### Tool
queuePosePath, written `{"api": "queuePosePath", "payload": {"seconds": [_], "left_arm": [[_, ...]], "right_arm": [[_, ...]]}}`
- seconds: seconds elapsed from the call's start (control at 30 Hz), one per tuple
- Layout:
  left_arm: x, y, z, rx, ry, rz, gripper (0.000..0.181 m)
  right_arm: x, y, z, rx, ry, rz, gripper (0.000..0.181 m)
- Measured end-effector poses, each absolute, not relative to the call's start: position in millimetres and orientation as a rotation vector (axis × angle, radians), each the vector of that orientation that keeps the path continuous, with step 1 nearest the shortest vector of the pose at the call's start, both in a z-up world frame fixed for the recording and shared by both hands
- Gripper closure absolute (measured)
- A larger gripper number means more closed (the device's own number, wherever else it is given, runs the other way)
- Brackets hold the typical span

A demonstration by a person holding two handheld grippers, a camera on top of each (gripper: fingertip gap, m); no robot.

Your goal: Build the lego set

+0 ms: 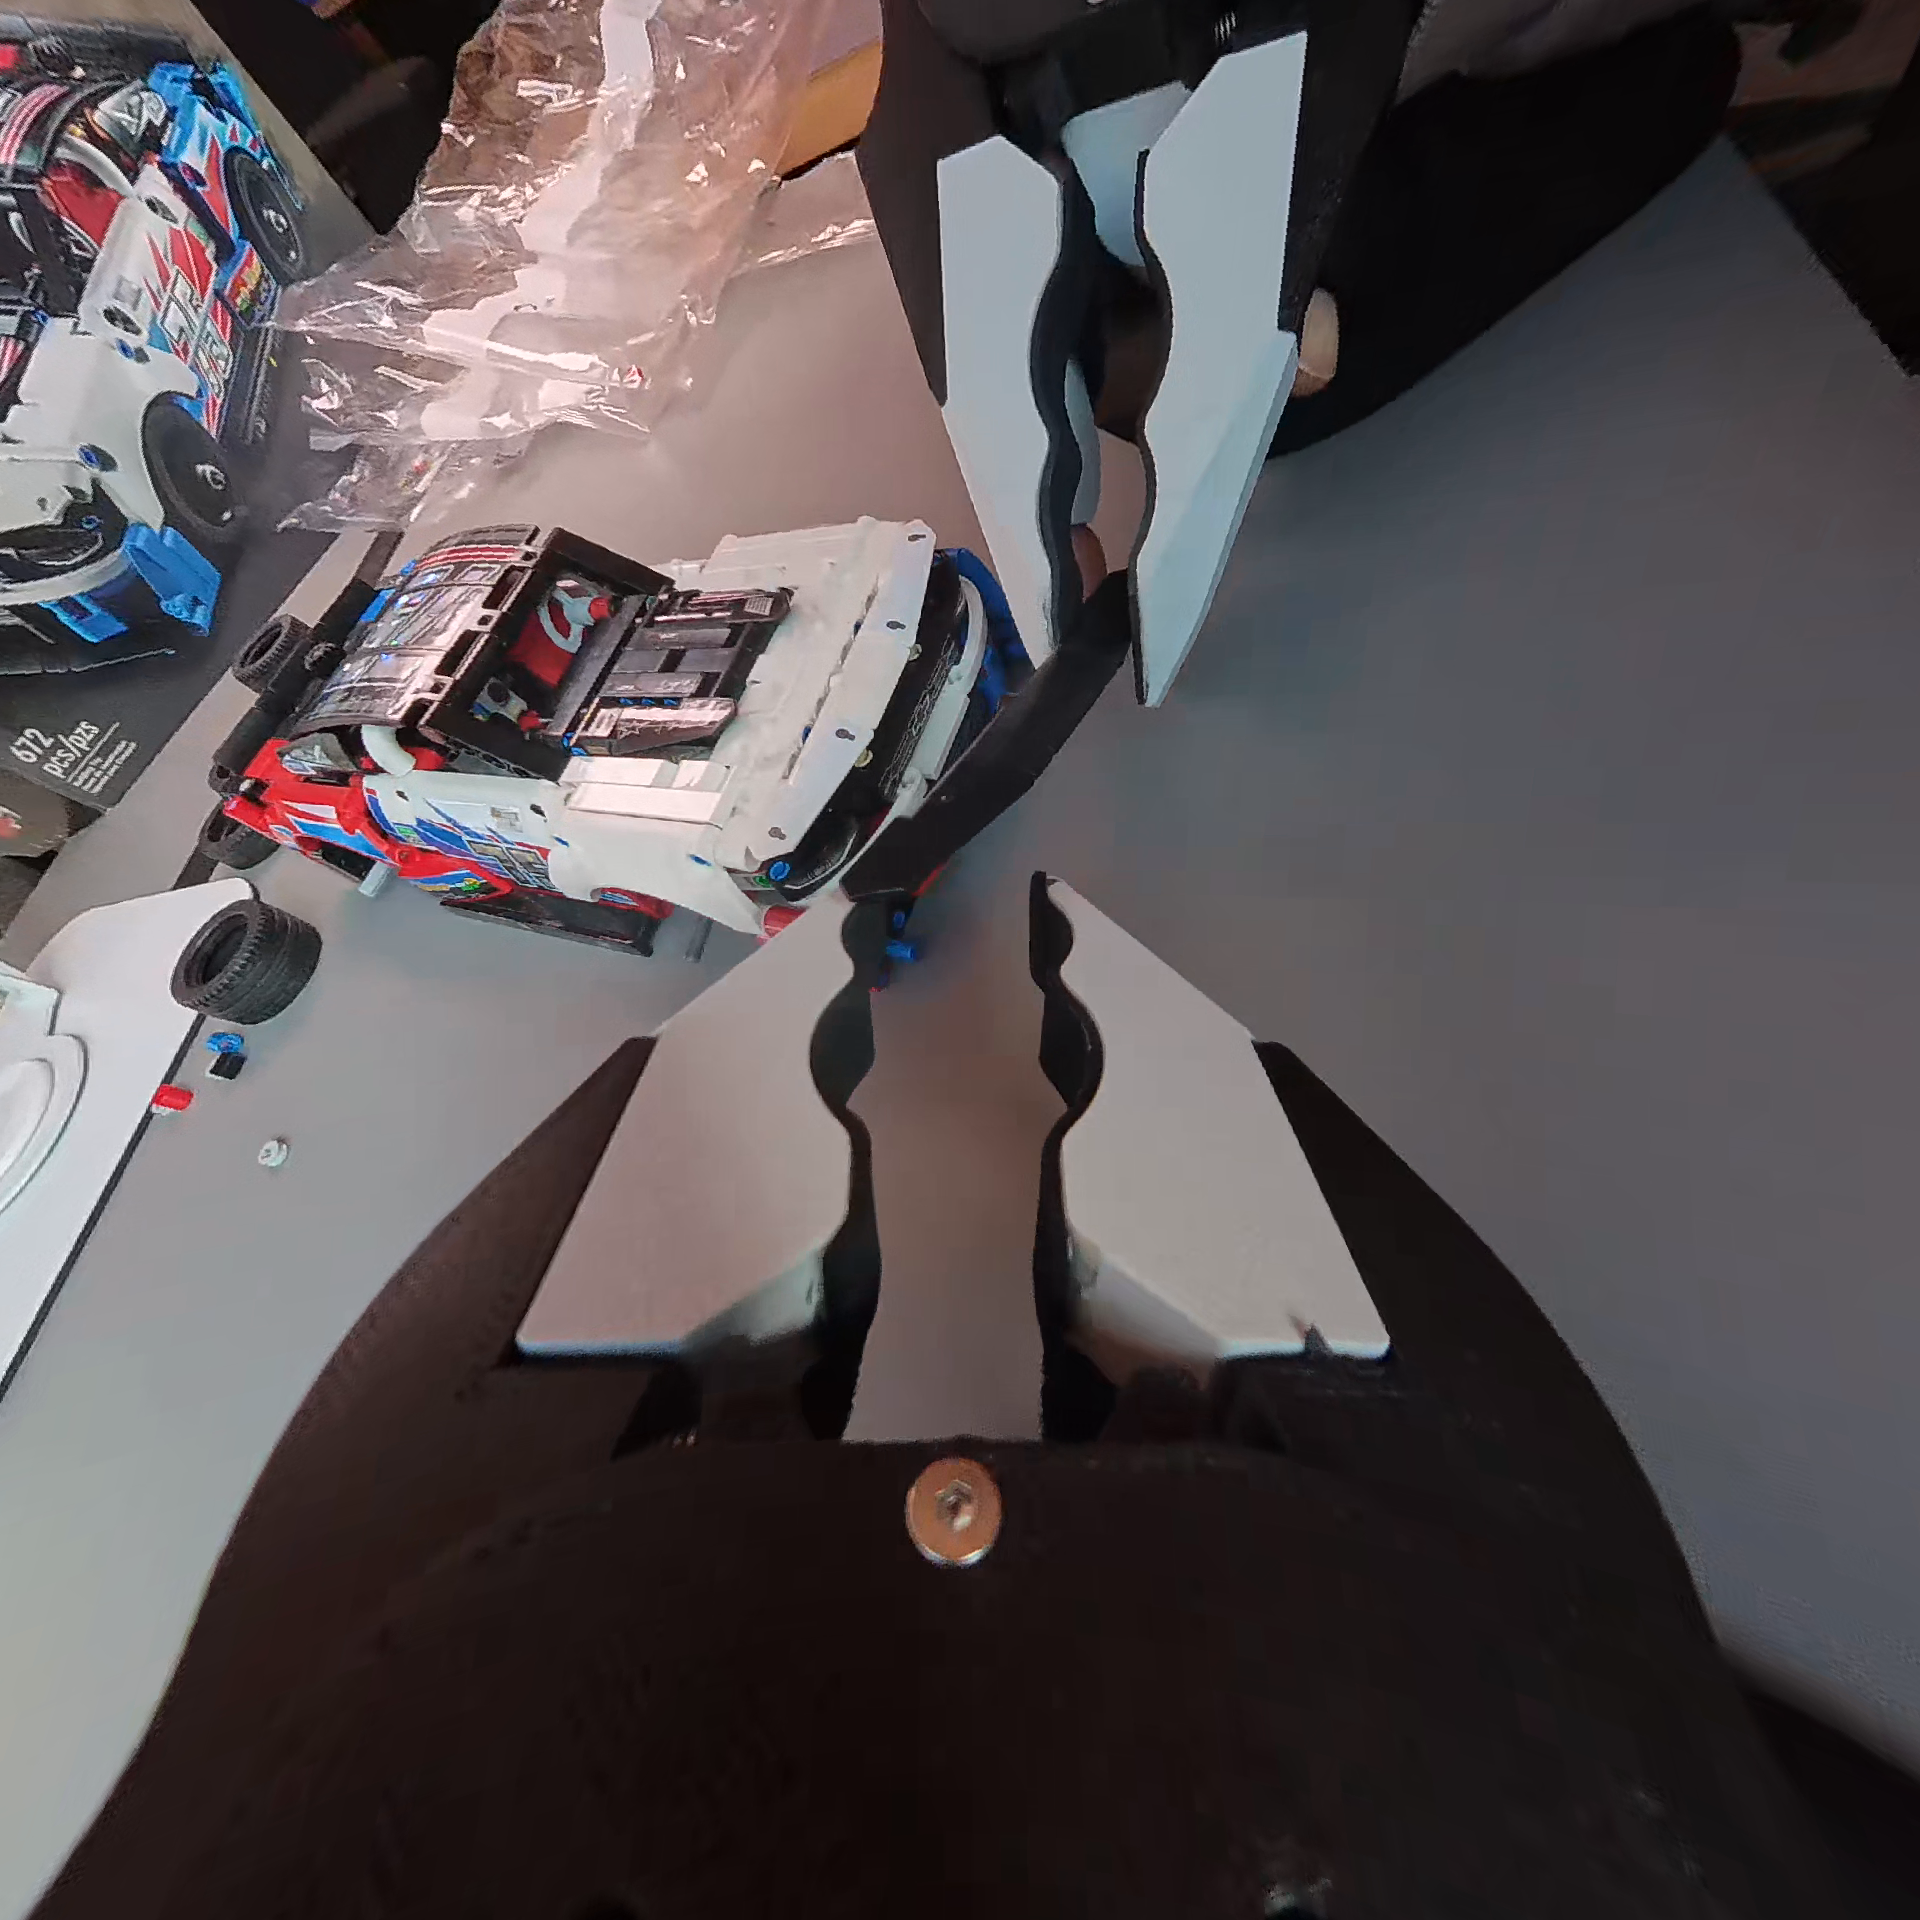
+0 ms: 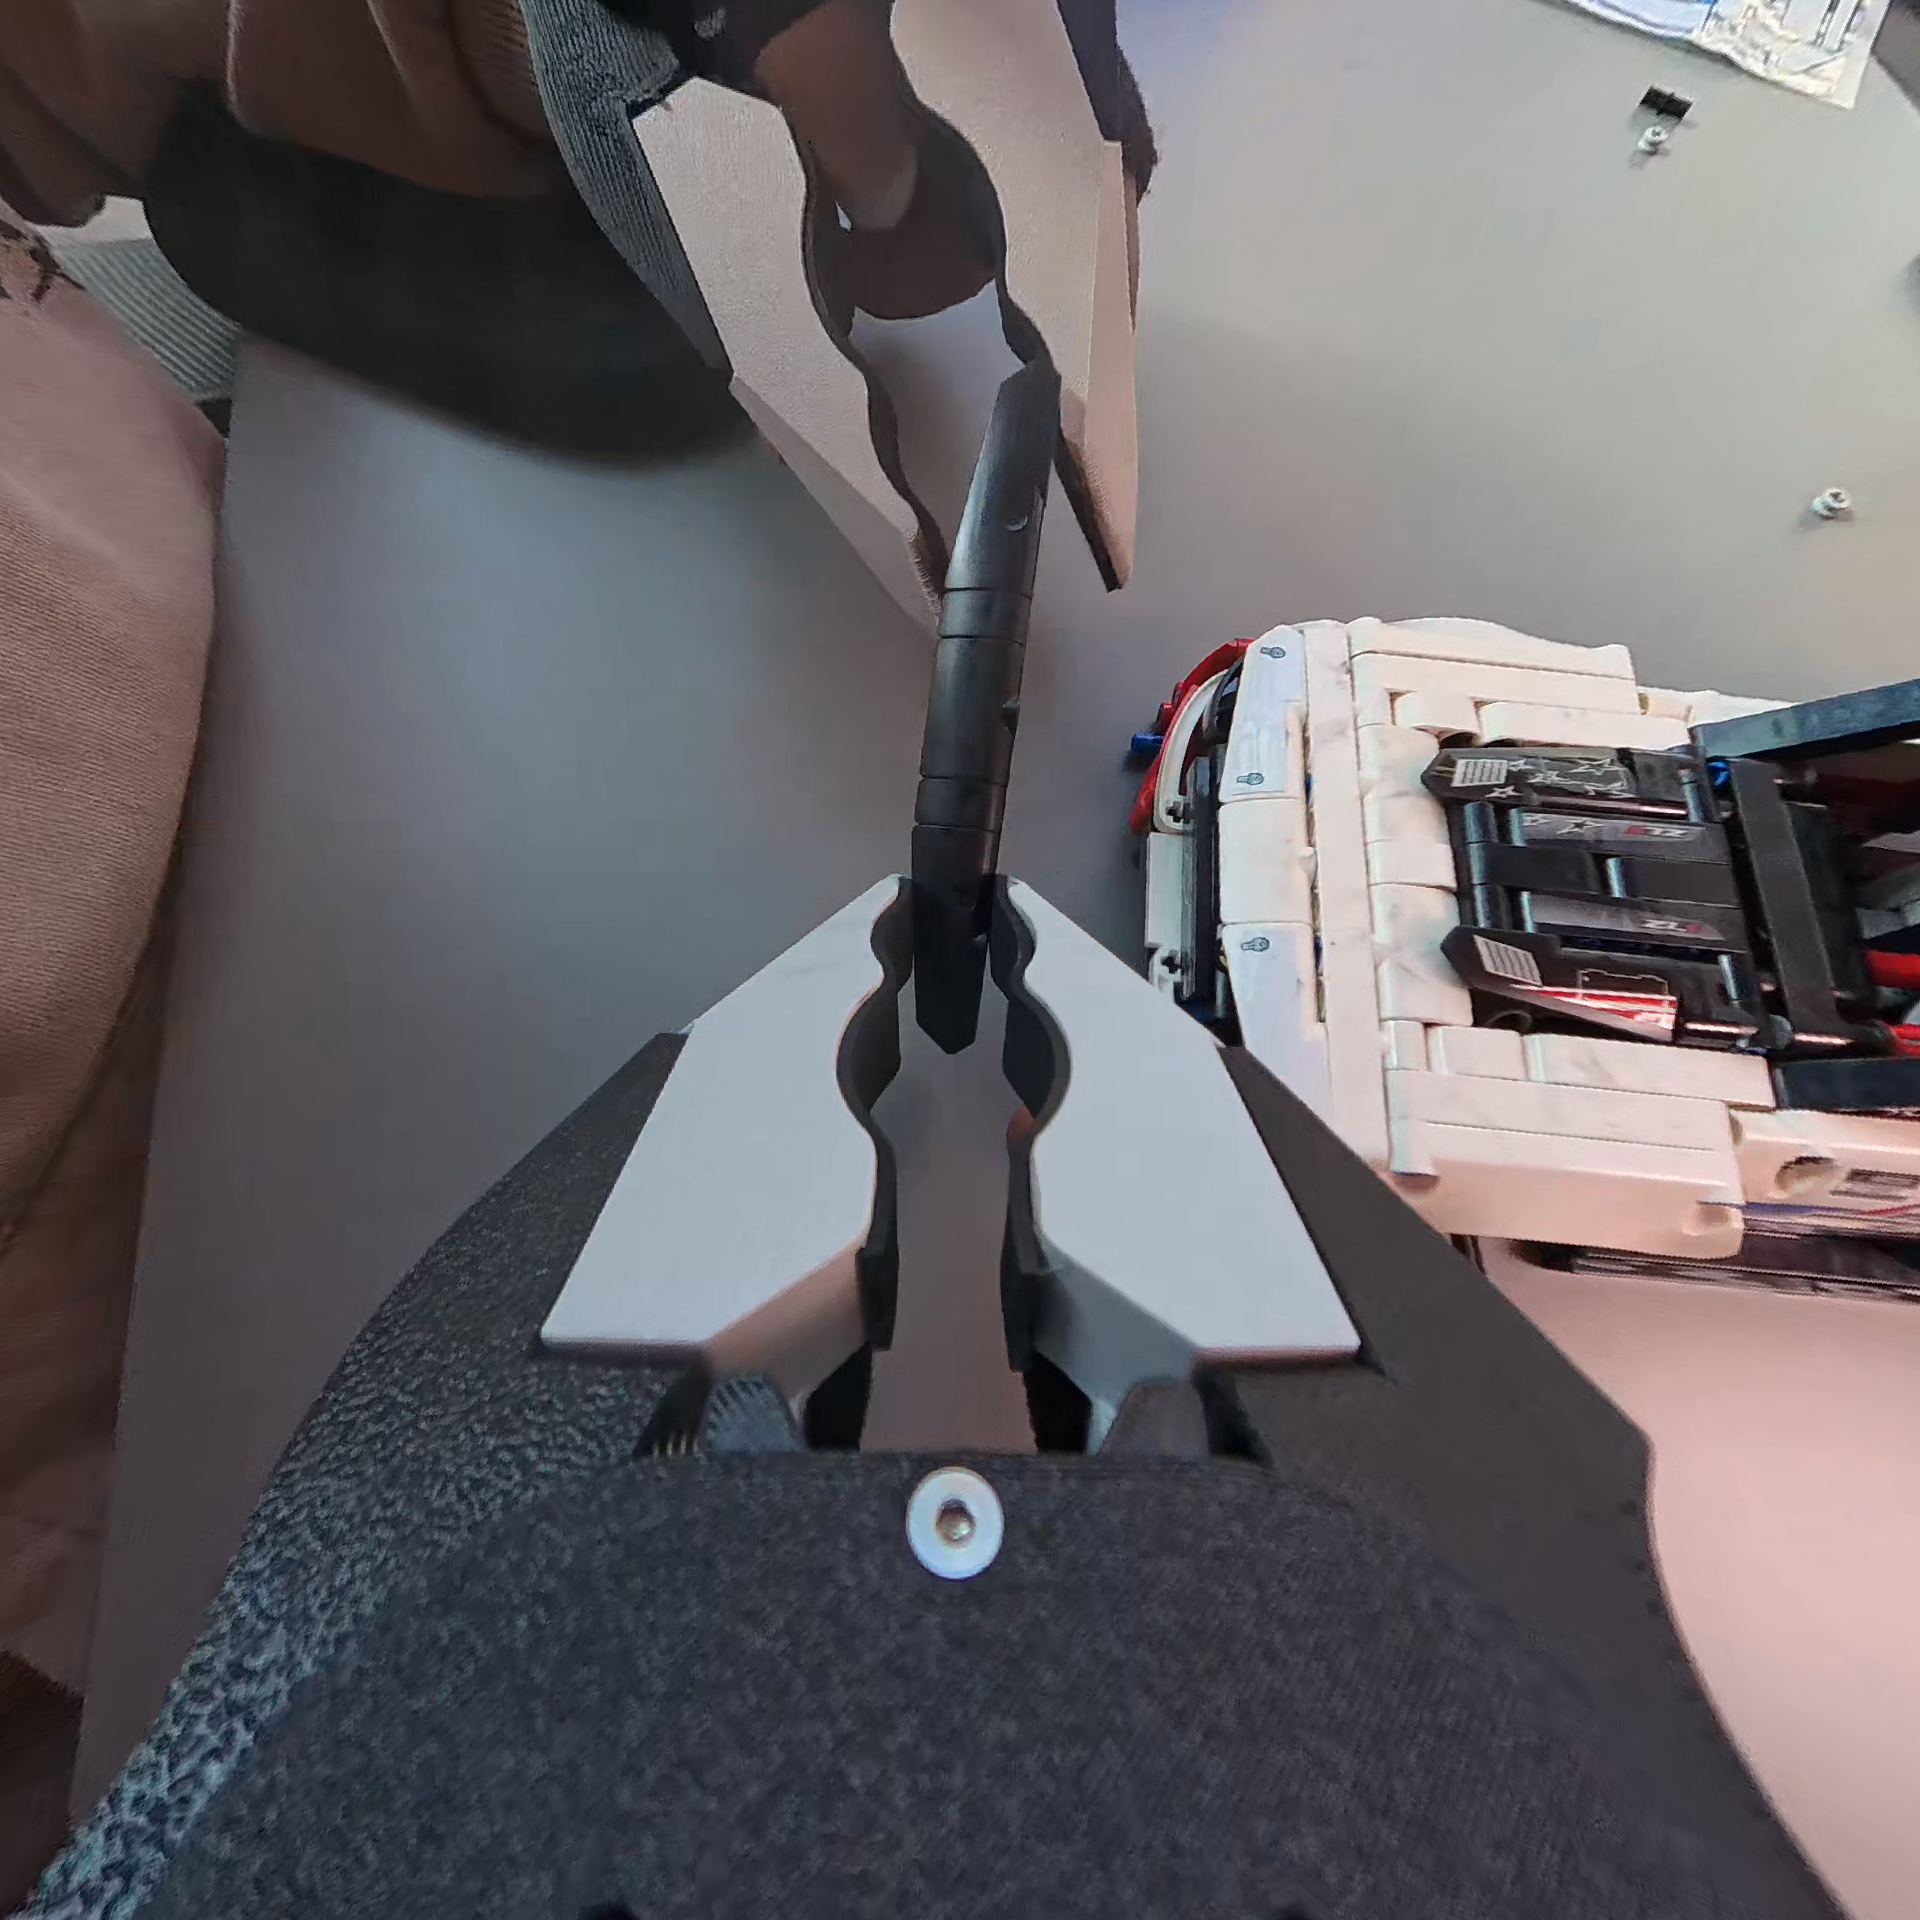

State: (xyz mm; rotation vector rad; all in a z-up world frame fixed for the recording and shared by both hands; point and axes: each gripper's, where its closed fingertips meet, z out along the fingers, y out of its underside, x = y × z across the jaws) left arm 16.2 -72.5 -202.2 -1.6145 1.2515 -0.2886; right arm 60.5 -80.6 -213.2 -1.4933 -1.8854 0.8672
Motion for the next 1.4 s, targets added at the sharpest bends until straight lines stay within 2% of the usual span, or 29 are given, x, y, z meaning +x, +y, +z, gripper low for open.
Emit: {"api": "queuePosePath", "payload": {"seconds": [0.07,0.27,0.33,0.97,1.1,1.4], "left_arm": [[14,-71,-201,-1.600,1.251,-0.242,0.152],[14,-72,-220,-1.627,1.351,-0.150,0.160],[13,-72,-224,-1.625,1.377,-0.094,0.172],[16,-79,-228,-1.646,1.391,-0.187,0.173],[14,-84,-229,-1.736,1.332,-0.362,0.159],[11,-72,-236,-1.780,1.384,-0.309,0.170]], "right_arm": [[62,-80,-217,-1.506,-1.908,0.858,0.170],[65,-78,-228,-1.504,-1.997,0.769,0.170],[66,-79,-229,-1.493,-2.026,0.719,0.170],[73,-78,-220,-1.438,-1.979,0.703,0.170],[74,-72,-224,-1.451,-1.992,0.678,0.170],[73,-61,-230,-1.480,-1.982,0.576,0.169]]}}
